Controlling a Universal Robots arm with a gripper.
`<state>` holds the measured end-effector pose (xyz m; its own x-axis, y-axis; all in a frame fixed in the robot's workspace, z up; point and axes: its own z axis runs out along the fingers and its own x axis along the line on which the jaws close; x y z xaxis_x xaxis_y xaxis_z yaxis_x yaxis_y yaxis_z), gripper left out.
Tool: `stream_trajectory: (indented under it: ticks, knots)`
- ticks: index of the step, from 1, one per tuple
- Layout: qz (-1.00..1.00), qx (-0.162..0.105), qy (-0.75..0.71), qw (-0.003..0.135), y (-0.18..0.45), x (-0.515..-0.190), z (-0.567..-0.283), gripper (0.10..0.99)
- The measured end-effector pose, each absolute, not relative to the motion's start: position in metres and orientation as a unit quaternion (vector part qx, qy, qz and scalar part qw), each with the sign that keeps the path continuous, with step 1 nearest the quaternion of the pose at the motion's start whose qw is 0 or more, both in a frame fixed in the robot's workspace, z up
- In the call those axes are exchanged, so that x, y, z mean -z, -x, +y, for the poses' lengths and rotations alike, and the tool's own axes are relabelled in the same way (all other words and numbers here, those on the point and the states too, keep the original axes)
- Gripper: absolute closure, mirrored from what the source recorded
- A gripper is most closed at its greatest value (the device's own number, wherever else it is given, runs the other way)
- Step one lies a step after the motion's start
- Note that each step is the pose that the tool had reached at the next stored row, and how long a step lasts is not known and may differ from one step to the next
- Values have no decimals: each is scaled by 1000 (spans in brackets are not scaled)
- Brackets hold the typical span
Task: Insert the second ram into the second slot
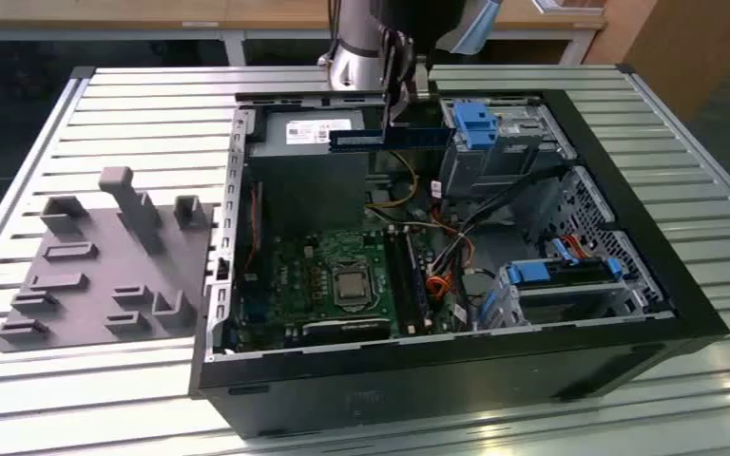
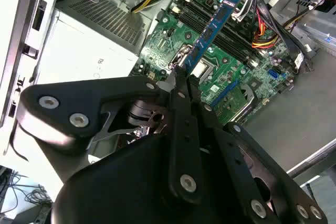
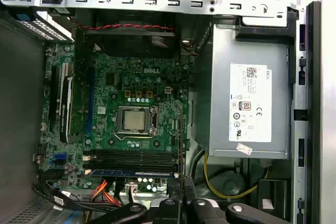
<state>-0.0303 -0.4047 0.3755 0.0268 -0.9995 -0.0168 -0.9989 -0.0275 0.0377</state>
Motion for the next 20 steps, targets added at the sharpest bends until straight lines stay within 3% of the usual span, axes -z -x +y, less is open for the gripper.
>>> stream_trajectory:
  ticks: [20]
  knots:
    - [-697, 19, -716, 8, 30, -375, -416, 953]
